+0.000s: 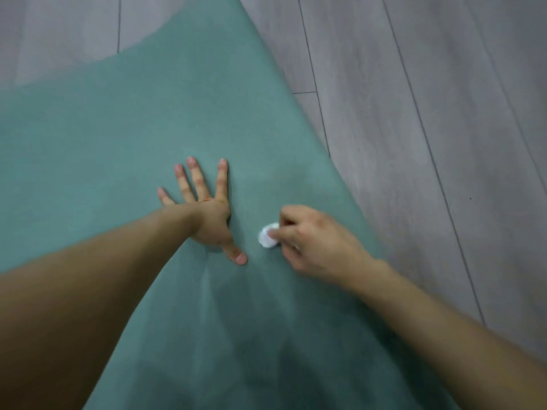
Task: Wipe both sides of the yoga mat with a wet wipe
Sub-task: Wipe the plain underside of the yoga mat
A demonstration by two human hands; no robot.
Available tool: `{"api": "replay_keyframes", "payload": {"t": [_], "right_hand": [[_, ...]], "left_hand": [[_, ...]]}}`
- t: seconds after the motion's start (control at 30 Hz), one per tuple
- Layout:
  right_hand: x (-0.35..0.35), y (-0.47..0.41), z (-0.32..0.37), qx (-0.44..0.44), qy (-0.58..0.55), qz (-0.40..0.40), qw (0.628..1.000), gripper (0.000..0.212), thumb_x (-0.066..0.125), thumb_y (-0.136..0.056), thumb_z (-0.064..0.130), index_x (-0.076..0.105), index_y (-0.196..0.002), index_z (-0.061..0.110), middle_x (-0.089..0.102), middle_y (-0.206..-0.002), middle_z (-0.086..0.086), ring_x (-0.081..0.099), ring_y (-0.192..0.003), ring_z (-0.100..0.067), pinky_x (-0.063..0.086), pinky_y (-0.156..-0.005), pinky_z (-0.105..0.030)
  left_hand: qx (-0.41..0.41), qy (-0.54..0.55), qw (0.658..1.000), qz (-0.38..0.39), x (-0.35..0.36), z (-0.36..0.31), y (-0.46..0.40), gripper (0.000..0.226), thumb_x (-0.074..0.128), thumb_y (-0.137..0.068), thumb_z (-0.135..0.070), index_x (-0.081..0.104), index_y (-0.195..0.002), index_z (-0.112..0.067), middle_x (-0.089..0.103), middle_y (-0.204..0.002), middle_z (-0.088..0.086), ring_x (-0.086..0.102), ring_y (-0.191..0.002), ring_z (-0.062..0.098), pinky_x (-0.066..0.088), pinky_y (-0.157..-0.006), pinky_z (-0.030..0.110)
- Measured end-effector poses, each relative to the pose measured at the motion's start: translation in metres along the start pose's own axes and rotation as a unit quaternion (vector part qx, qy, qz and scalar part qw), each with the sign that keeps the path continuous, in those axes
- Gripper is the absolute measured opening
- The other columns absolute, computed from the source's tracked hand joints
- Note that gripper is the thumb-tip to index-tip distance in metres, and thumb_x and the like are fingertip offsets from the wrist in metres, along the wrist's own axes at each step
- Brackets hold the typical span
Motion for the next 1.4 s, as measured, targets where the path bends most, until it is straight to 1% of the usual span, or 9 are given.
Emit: {"api": "replay_keyframes", "payload": {"t": [0.07,0.2,0.3,0.5,0.63,0.77,0.97,1.23,1.4], "right_hand": [[-0.005,0.028,-0.002,-0.022,-0.014,0.004,1.0,0.027,0.053,-0.095,0.022,0.079,-0.1,0.015,0.057,-0.092,-0.006,0.057,-0.082,-0.029,0.053,-0.065,-0.045],[-0.065,-0.063,-0.072,0.015,0.089,-0.155,0.984,0.028,0.055,-0.1,0.018,0.082,-0.107,0.014,0.065,-0.096,-0.012,0.061,-0.088,-0.034,0.052,-0.073,-0.04],[-0.079,-0.094,-0.099,0.063,0.087,-0.157,0.982,0.028,0.061,-0.092,0.007,0.083,-0.108,0.015,0.07,-0.1,-0.01,0.064,-0.095,-0.036,0.046,-0.081,-0.033],[-0.051,0.083,-0.052,0.107,-0.015,-0.179,0.978,0.039,0.07,-0.081,-0.019,0.083,-0.103,0.01,0.075,-0.112,-0.005,0.067,-0.106,-0.028,0.053,-0.095,-0.035],[-0.087,-0.02,-0.091,0.105,0.044,-0.244,0.963,0.032,0.06,-0.087,0.004,0.083,-0.107,0.014,0.078,-0.108,-0.008,0.07,-0.096,-0.031,0.053,-0.085,-0.033],[-0.098,-0.08,-0.107,0.115,0.022,-0.238,0.964,0.032,0.056,-0.092,0.017,0.084,-0.108,0.017,0.08,-0.107,-0.005,0.074,-0.095,-0.03,0.058,-0.083,-0.039],[-0.066,0.087,-0.078,0.201,-0.014,-0.275,0.94,0.045,0.069,-0.088,-0.011,0.079,-0.122,0.017,0.076,-0.12,-0.002,0.065,-0.104,-0.028,0.051,-0.095,-0.028],[-0.093,-0.082,-0.104,0.149,0.006,-0.244,0.958,0.041,0.047,-0.089,0.029,0.084,-0.099,0.014,0.068,-0.091,-0.011,0.062,-0.088,-0.034,0.052,-0.074,-0.043],[-0.055,0.048,-0.06,0.12,-0.007,-0.221,0.968,0.025,0.066,-0.086,-0.003,0.082,-0.1,0.011,0.067,-0.1,-0.008,0.061,-0.095,-0.031,0.052,-0.079,-0.043]], "left_hand": [[0.004,-0.006,1.0,-0.001,0.0,0.001,-0.002,0.191,0.091,-0.022,-0.081,-0.065,-0.122,-0.036,-0.068,-0.13,0.025,-0.054,-0.13,0.051,-0.011,-0.11,0.084],[0.009,0.005,1.0,0.004,-0.001,-0.001,-0.001,0.191,0.091,-0.021,-0.081,-0.065,-0.122,-0.038,-0.069,-0.13,0.023,-0.056,-0.128,0.05,-0.01,-0.11,0.084],[0.003,0.006,1.0,0.008,-0.001,0.004,0.001,0.191,0.09,-0.019,-0.083,-0.064,-0.122,-0.04,-0.069,-0.13,0.022,-0.056,-0.127,0.049,-0.009,-0.11,0.084],[0.006,-0.004,1.0,0.014,0.002,0.002,-0.002,0.191,0.089,-0.019,-0.084,-0.067,-0.118,-0.037,-0.07,-0.128,0.024,-0.056,-0.126,0.051,-0.009,-0.11,0.084],[0.003,0.009,1.0,0.01,-0.001,0.0,-0.002,0.191,0.089,-0.016,-0.083,-0.066,-0.118,-0.04,-0.069,-0.13,0.023,-0.056,-0.126,0.05,-0.009,-0.11,0.083],[0.0,0.008,1.0,0.007,0.0,0.003,0.0,0.192,0.09,-0.015,-0.083,-0.065,-0.12,-0.042,-0.068,-0.132,0.022,-0.056,-0.127,0.048,-0.009,-0.111,0.083],[0.003,0.003,1.0,0.015,0.002,0.0,-0.001,0.192,0.092,-0.019,-0.08,-0.066,-0.12,-0.039,-0.07,-0.129,0.022,-0.057,-0.127,0.049,-0.011,-0.11,0.083],[-0.005,0.007,1.0,0.012,0.001,0.0,0.002,0.192,0.091,-0.017,-0.081,-0.065,-0.121,-0.04,-0.069,-0.131,0.022,-0.057,-0.127,0.048,-0.011,-0.11,0.083],[0.004,0.007,1.0,0.017,0.002,0.0,-0.002,0.192,0.092,-0.02,-0.08,-0.066,-0.119,-0.038,-0.071,-0.128,0.021,-0.06,-0.124,0.048,-0.013,-0.11,0.082]]}}
Point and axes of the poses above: each hand's wrist, its own y-axis away from the middle knuckle, its own x-axis out of the palm, z = x × y, the point moved 9 cm from there along -y, towards the middle knuckle
